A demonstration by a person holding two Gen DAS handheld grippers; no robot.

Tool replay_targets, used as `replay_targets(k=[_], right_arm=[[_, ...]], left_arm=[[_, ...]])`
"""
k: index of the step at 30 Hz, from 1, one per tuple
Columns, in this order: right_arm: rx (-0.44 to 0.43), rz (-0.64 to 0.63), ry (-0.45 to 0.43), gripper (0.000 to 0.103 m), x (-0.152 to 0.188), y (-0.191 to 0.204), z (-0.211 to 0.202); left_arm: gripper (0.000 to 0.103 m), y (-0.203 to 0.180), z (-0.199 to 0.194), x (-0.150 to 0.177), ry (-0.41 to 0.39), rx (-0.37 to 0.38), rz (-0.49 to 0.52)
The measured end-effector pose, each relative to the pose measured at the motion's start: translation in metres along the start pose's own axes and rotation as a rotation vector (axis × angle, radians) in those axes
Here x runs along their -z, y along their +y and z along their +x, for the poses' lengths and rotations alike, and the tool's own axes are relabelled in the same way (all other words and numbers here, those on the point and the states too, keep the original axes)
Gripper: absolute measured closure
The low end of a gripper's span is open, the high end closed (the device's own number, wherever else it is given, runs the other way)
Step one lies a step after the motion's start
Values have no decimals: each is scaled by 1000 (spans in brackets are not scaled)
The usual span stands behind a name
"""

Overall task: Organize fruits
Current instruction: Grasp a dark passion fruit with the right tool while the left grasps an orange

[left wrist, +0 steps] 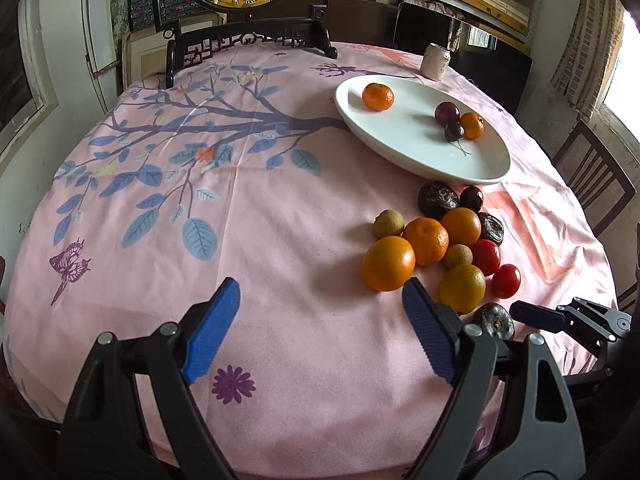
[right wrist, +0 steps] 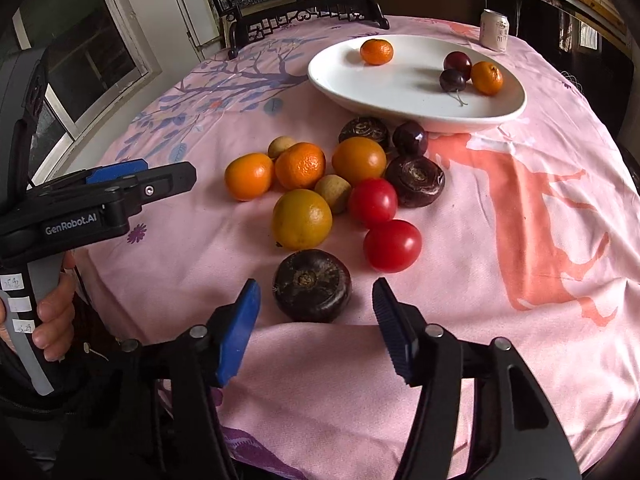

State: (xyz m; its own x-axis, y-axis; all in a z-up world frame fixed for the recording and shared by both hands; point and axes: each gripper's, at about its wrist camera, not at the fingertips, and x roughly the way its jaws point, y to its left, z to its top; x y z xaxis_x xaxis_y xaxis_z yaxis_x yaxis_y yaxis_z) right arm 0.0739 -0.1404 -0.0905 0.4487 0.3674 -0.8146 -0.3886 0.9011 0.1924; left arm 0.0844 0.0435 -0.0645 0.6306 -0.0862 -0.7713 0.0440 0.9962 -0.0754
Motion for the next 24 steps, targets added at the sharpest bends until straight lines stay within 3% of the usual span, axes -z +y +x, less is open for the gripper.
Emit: replay_targets(k=[3,5,15,17,21,24], right_arm=[[11,-5,0,48,0,0,7],[9,-22,-4,60,-1,3,8],[60,-10,-30,60,4,-6,-13],[49,5,-28,60,5,-9,-14],[27,30,-25,61,7,-14,-14],[31,35,-38,61,8,-14,-19]], left_arm=[[18,-2,0,1,-1,0,8],[18,-4,2,2,1,0,17],[19,-24,39,1,75,40,71],[25,-31,45,-3,69,46,87],[64,-42,57,-11,92,99,113],[66,-43,57,-12,82,111,103]])
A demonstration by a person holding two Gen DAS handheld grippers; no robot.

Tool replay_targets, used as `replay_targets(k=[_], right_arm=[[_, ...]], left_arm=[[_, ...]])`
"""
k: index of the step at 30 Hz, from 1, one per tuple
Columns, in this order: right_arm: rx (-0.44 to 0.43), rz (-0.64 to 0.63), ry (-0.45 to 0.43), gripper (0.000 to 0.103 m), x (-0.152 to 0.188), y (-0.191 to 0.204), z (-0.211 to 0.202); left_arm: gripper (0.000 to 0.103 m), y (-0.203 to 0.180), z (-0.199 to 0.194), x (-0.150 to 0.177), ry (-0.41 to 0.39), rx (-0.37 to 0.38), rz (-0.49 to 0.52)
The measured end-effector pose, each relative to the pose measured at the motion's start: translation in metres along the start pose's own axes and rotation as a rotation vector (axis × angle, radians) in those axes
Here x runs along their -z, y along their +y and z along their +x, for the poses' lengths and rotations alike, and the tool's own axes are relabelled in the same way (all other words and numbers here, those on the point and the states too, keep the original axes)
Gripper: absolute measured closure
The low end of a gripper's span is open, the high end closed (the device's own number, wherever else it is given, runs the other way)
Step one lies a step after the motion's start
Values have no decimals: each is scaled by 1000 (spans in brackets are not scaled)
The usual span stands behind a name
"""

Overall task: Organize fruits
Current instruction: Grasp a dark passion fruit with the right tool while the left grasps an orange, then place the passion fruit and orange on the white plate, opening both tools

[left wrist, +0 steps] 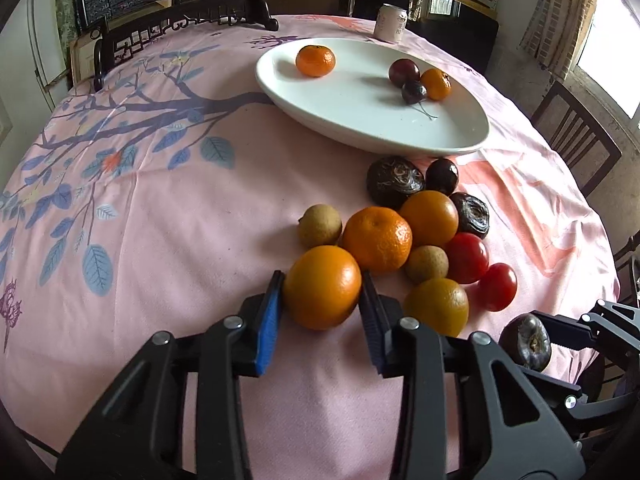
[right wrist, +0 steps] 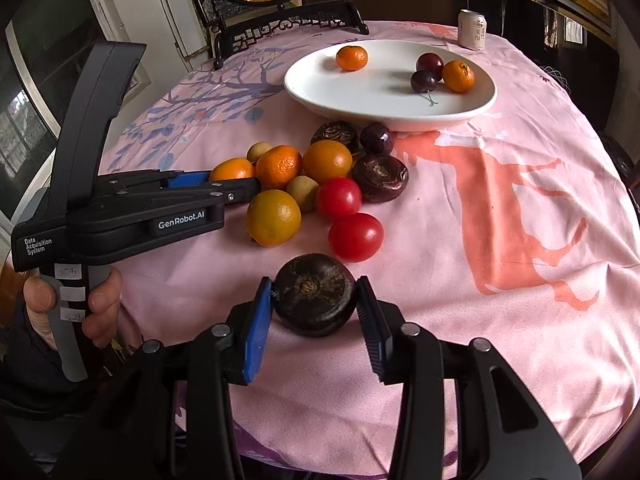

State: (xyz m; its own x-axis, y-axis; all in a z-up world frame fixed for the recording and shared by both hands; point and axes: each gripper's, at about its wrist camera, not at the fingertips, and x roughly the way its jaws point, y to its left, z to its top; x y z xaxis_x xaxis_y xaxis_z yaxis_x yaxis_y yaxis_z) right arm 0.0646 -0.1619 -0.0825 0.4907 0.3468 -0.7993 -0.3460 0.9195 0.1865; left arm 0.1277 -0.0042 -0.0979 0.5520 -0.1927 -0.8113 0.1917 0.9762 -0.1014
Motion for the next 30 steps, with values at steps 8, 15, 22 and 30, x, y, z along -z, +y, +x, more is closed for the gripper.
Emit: replay_targets(k=[8,15,22,30], right_arm=[[-2,9,-26,61,0,-1,-8],[1,20,-40,61,-4,-6,-11],[32,10,-72,61,-26,-16,-15],[75,-41,-131,61,-119,-46,7]], left_arm=[[66,2,-32,3,-62,31,-29],[66,-8,-49,-1,-84,52,4],[66,-8,-56,-30,-97,30,29],[66,-3,-18,-130,-65,-66,16]])
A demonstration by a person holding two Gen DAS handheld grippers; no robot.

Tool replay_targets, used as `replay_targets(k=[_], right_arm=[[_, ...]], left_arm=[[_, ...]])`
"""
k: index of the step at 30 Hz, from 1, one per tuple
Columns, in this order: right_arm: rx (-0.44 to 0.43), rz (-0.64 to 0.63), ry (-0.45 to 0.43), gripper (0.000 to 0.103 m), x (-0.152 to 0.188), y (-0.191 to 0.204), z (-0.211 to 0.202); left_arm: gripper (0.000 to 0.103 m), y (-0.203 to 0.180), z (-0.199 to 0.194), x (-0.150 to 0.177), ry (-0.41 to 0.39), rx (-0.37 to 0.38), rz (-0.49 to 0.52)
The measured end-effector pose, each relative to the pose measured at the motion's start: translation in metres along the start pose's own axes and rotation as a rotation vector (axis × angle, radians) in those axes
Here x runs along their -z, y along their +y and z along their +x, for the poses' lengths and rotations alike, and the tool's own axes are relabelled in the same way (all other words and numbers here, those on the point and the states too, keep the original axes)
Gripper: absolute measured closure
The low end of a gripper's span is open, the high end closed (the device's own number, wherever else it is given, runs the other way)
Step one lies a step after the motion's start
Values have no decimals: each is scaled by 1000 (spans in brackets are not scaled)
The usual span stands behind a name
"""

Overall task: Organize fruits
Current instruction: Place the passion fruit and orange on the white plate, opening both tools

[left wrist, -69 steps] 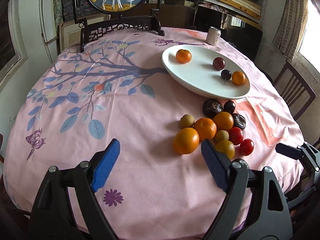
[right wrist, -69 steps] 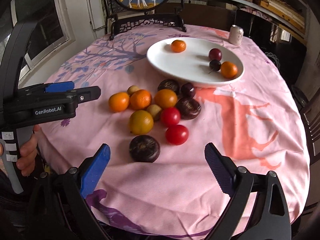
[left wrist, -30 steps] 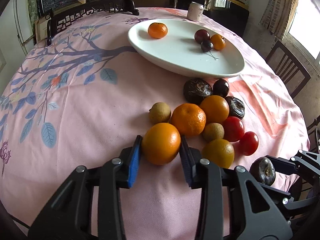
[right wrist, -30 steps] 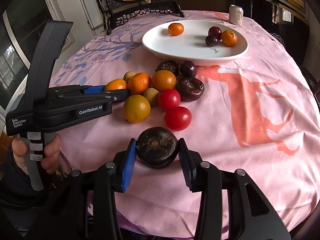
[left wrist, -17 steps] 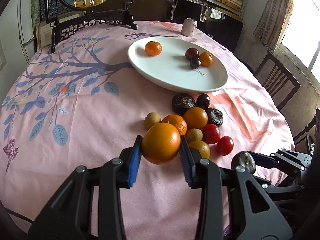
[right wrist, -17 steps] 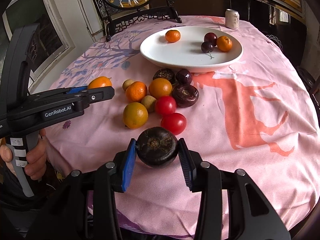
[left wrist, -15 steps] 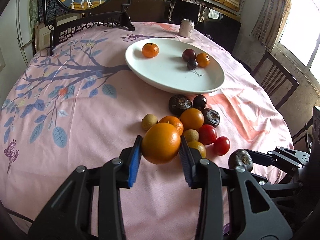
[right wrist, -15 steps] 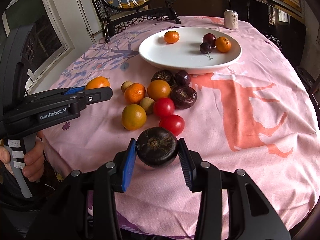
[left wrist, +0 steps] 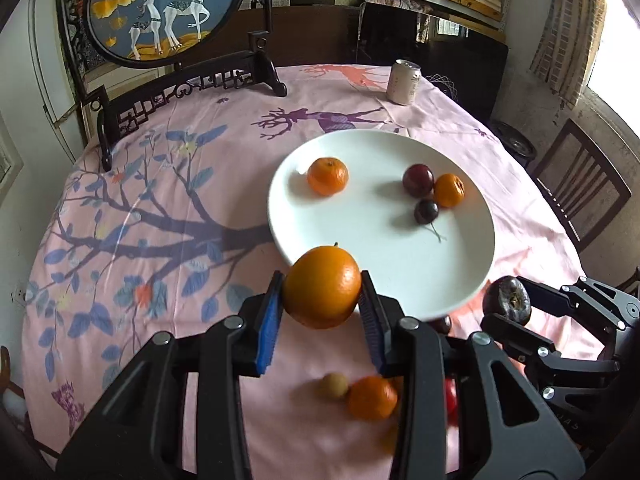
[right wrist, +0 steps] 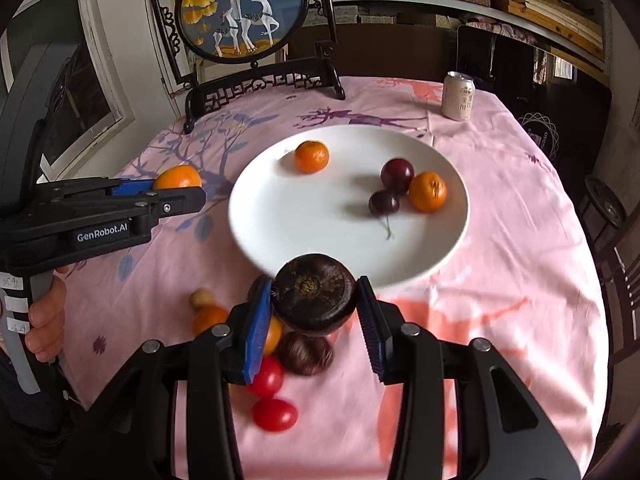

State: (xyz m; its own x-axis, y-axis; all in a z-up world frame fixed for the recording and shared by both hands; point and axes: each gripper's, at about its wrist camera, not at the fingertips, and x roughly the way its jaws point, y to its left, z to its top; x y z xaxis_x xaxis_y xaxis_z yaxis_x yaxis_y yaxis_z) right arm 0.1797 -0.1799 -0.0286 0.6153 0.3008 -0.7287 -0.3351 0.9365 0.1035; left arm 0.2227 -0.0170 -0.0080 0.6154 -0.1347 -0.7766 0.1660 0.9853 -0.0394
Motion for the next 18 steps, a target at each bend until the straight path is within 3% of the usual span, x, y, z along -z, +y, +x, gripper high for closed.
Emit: replay_targets(k=[3,7,12,16,18], right_arm=[[63,-59,-15,61,-38,-12,31],[52,-105,42,61,-70,-24,78],[28,-128,108,61,-80,-27,117],[38,-149,120,61,-81,-23,126],[50,-162,123,56,-83,-21,127]], left_arm=[[66,-2,29,-34,14,-5,-18],[66,1,70,-54,82,29,-73],[66,3,98,-58,121,25,-89],[65,6,104,-60,123,19,-90],[65,9,104,-62,123,21,-99]])
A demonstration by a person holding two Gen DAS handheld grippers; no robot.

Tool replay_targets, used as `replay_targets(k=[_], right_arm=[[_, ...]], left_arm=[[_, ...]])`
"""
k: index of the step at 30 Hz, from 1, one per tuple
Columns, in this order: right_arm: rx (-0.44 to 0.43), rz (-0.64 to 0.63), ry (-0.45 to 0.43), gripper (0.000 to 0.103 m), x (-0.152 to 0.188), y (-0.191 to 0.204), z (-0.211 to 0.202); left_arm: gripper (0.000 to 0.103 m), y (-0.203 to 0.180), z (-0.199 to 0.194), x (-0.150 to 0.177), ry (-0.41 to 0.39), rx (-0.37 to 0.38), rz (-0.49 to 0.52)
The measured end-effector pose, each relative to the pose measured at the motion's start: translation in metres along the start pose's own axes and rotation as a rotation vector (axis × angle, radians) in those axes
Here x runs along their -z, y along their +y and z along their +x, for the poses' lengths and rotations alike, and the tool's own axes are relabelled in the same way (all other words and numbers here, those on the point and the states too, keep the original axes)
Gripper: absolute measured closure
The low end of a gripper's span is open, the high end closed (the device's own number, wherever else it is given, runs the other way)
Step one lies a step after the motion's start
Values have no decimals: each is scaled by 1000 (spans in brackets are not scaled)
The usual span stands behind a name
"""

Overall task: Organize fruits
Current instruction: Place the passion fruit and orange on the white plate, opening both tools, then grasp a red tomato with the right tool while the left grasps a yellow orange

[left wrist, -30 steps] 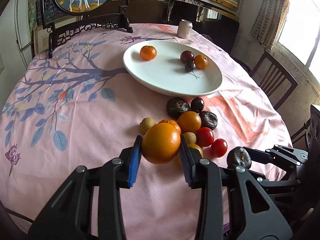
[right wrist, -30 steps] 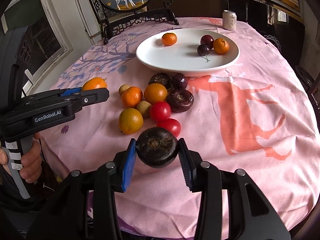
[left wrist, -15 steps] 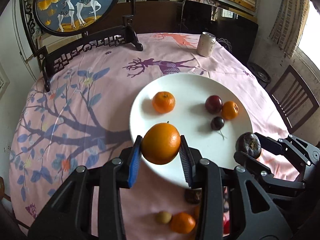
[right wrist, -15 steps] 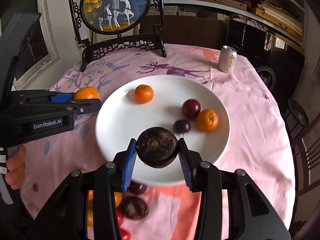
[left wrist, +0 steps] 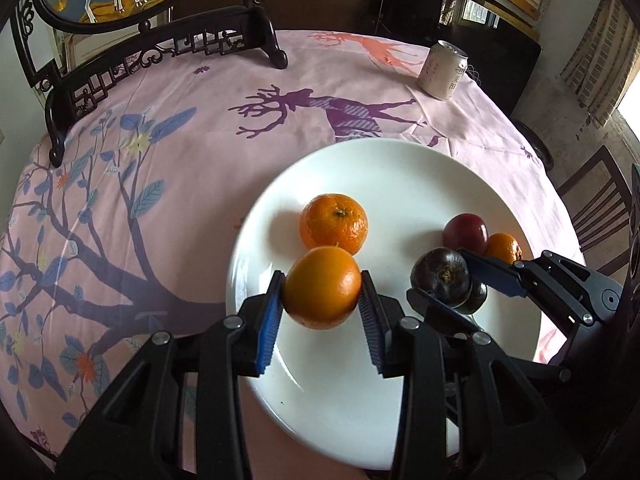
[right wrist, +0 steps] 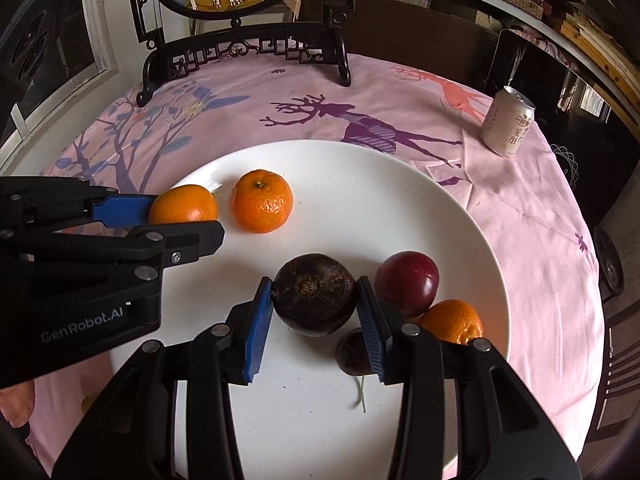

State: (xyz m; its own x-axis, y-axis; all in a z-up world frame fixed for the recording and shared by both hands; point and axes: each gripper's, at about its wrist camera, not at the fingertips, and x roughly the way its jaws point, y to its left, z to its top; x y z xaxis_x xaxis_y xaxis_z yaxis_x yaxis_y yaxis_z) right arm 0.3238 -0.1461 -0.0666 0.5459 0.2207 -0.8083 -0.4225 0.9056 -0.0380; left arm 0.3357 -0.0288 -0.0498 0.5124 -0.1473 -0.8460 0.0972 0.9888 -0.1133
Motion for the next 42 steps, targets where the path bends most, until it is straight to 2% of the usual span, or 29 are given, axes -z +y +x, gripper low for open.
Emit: replay_targets(k=[1,2,3,6,8,9,11,13,15,18,21,24,31,33,34,35,36,38,40,42], right_arm=[[18,-4,-8,43,-1,1,-3],[40,-8,-25,42,-1,2,-8],[55,-13,-36,42,-1,2,-15],[72,-7,-72,42,5,0,-45],[88,4,-104,40,17,1,-74],[102,15,-119,36,27,3,-90],[135,49,-147,20,51,8,-118],[148,92,-184,9,84,18,-141],[123,125,-207,8,114,29,-155],[115,163,-189,8,145,41,-163],[111,167,-178,8,158,51,-169],[113,149,-170,8,166,60,-172],[51,143,-59,7,187,80,-131],[19,141,-58,10,188,84,-119],[3,144,-54,26,189,84,-114],[-10,147,-37,46,189,83,-108],[-27,155,-16,53,188,81,-101],[-36,160,-30,65,186,79,-97],[-41,152,-25,70,183,79,-97],[-53,160,-32,70,185,77,-103]], left_arm=[[59,2,-2,-1,-6,6,-6],[54,3,-8,-1,-16,12,-10],[44,5,-16,-1,-34,15,-12],[38,7,-50,9,-107,27,0],[28,8,-78,24,-159,35,10],[24,9,-93,35,-190,31,14],[23,11,-117,62,-244,30,24],[20,13,-135,93,-286,23,28],[19,14,-144,123,-304,22,31],[19,16,-143,156,-284,4,27],[19,18,-137,177,-231,5,30],[19,22,-134,196,-215,-11,25],[19,10,-130,232,-158,16,74],[19,6,-128,236,-150,12,90],[19,5,-127,237,-145,12,92],[19,4,-126,239,-141,13,92],[19,4,-126,238,-140,13,89],[19,4,-125,239,-136,15,84],[19,3,-124,238,-130,14,82],[19,-1,-122,238,-124,17,89]])
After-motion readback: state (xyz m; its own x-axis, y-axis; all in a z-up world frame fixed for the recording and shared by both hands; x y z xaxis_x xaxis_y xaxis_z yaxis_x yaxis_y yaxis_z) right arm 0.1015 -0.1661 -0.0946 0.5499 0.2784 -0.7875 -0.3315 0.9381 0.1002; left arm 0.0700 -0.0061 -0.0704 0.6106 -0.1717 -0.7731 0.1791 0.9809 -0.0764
